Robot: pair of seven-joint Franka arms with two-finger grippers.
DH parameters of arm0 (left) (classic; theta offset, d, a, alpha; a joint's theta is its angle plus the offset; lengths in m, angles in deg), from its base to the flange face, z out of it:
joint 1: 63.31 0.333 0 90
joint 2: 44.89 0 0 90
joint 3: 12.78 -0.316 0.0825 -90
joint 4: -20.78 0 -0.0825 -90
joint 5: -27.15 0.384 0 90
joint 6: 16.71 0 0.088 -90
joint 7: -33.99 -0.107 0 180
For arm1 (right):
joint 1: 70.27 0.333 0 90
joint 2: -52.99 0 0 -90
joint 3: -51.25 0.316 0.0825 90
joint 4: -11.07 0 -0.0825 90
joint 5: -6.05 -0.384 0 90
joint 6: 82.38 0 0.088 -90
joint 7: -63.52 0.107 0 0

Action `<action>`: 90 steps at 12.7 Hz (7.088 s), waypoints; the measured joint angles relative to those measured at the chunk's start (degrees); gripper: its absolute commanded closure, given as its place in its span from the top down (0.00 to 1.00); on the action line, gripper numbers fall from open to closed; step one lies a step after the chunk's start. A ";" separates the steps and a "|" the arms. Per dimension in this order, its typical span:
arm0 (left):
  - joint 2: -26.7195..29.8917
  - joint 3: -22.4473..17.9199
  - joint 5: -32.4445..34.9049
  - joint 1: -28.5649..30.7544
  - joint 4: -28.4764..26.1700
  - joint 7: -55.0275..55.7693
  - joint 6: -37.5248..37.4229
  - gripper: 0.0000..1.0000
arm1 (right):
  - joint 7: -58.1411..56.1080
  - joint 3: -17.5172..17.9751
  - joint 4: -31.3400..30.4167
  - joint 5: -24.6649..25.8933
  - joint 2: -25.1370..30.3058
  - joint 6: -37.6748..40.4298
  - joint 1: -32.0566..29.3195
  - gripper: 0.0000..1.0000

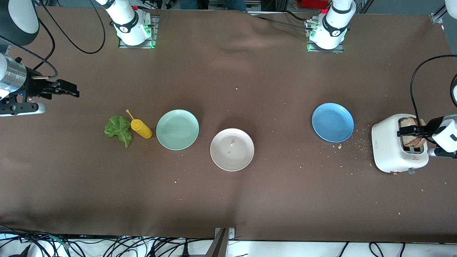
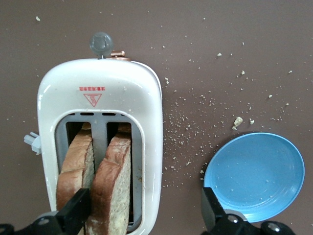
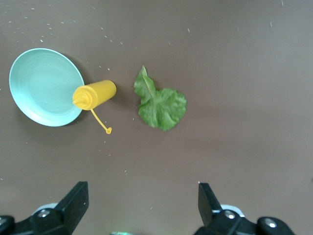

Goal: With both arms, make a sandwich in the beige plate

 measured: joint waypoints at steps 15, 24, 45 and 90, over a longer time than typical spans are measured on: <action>-2.99 -0.15 -1.46 3.33 0.07 -2.83 1.58 0.00 | -44.49 -5.57 -16.91 -15.31 -1.03 -26.07 -0.21 0.99; 0.77 1.72 -1.47 1.49 10.54 -4.99 -11.46 0.00 | -87.51 -9.77 -19.54 -42.59 -11.16 -27.54 -0.95 0.99; -25.16 2.34 -62.64 -36.49 15.61 13.94 13.78 0.00 | -129.00 -7.94 -6.01 -68.17 -40.96 3.76 -3.72 0.92; 21.30 -11.44 -3.33 -23.17 -2.91 10.14 -11.55 1.00 | -23.08 -6.70 29.22 6.08 -39.21 -13.64 39.16 0.00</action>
